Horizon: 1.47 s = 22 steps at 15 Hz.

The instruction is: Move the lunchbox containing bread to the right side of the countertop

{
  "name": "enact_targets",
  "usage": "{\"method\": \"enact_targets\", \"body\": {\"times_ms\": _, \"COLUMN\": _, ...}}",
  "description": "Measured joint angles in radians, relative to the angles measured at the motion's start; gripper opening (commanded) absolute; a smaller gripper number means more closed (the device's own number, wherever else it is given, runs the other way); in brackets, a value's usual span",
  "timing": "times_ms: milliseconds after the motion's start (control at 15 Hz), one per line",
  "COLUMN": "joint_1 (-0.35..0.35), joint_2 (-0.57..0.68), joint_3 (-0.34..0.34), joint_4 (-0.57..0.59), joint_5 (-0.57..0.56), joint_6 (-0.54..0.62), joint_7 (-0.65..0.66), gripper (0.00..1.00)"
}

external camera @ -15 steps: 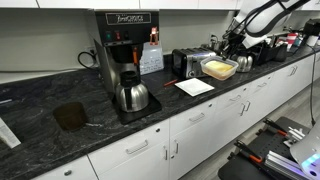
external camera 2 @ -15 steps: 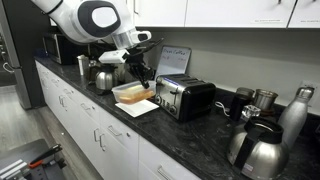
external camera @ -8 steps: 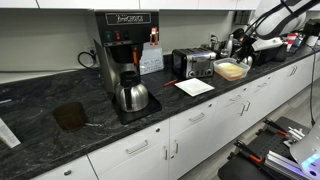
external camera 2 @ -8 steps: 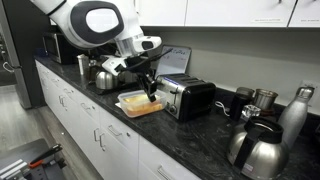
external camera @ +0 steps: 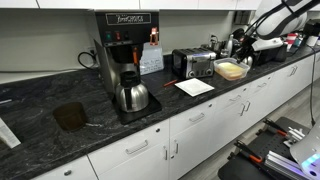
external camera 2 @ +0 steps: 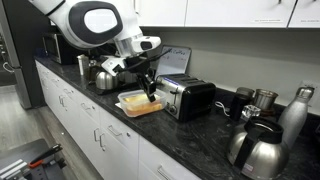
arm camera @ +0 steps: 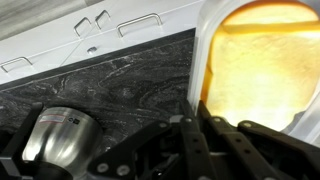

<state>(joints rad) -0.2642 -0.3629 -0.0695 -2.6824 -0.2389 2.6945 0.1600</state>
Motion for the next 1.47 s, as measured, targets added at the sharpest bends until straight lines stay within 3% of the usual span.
{"method": "enact_targets", "body": {"times_ms": 200, "joint_1": -0.022, "joint_2": 0.006, "joint_3": -0.014, "joint_4": 0.003, "joint_5": 0.039, "joint_6": -0.003, "joint_7": 0.067, "gripper": 0.02}}
{"method": "enact_targets", "body": {"times_ms": 600, "joint_1": -0.158, "joint_2": 0.013, "joint_3": -0.073, "joint_4": 0.030, "joint_5": 0.043, "joint_6": -0.004, "joint_7": 0.155, "gripper": 0.02}}
{"method": "enact_targets", "body": {"times_ms": 1000, "joint_1": -0.251, "joint_2": 0.011, "joint_3": -0.045, "joint_4": 0.044, "joint_5": -0.087, "joint_6": -0.070, "joint_7": 0.297, "gripper": 0.02}}
{"method": "enact_targets", "body": {"times_ms": 1467, "joint_1": -0.230, "joint_2": 0.007, "joint_3": -0.033, "joint_4": 0.060, "joint_5": -0.074, "joint_6": -0.159, "joint_7": 0.368, "gripper": 0.07}}
